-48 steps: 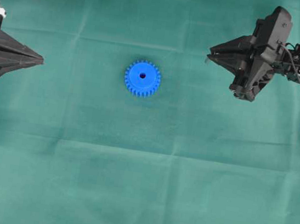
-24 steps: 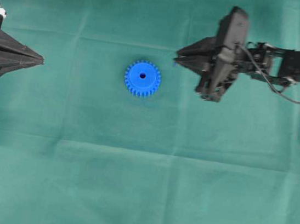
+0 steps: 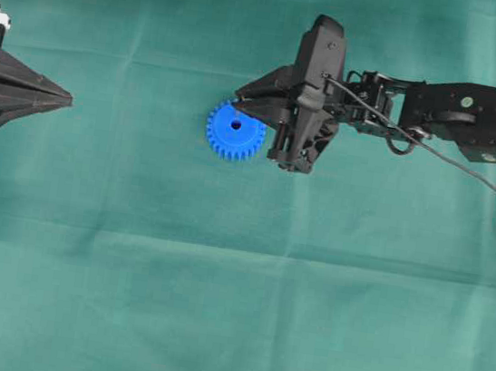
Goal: Insert the shaft placed at a random location into the center hole of the medium gear at another random location.
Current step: 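Carry the shaft left over the blue gear's center hole, then align the shaft tip above the gear hole with the right gripper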
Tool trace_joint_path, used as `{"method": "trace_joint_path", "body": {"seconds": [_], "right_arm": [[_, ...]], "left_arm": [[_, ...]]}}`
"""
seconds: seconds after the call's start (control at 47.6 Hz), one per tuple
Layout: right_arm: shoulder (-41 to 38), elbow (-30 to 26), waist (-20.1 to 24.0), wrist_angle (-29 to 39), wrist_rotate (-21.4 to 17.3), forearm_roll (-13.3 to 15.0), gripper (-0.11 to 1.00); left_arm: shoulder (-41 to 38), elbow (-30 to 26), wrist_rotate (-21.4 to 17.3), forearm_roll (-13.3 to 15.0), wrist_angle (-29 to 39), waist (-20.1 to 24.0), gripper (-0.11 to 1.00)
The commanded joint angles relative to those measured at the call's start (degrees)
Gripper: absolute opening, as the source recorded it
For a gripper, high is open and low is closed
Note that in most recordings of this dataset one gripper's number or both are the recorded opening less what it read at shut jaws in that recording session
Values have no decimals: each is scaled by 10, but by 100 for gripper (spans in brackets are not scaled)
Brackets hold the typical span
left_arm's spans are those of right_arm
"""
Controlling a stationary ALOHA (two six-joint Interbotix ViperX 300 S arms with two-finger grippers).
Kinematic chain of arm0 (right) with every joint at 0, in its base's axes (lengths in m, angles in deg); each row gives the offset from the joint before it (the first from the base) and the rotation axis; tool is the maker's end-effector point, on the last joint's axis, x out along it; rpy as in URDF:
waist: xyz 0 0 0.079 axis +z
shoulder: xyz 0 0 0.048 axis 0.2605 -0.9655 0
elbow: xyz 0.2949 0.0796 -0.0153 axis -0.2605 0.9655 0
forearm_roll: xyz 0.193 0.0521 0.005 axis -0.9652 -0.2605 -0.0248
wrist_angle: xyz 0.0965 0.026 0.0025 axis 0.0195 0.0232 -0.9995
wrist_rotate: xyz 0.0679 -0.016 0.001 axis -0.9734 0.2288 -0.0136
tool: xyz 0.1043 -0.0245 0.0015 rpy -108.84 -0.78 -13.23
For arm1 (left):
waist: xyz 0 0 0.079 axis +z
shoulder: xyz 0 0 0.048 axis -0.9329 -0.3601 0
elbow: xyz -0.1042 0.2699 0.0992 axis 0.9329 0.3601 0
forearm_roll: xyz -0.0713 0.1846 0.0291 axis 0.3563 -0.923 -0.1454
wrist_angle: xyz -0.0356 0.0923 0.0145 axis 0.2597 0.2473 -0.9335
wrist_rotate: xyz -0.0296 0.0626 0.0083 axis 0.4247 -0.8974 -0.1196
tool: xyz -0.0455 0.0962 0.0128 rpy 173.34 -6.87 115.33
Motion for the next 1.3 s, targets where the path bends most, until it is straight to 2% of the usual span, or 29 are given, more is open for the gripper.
{"method": "trace_joint_path", "body": {"seconds": [0.0, 0.357, 0.819, 1.282], "right_arm": [[7, -18, 1, -4, -6, -2, 13], [3, -17, 2, -4, -7, -5, 13], [-53, -20, 4, -17, -17, -11, 13], [-38, -16, 4, -18, -18, -11, 13]], "left_arm": [[-5, -13, 1, -2, -3, -1, 0], [-4, -13, 1, -2, -3, -1, 0], [-5, -12, 1, -2, -2, -1, 0], [-5, -13, 2, -2, -2, -1, 0]]}}
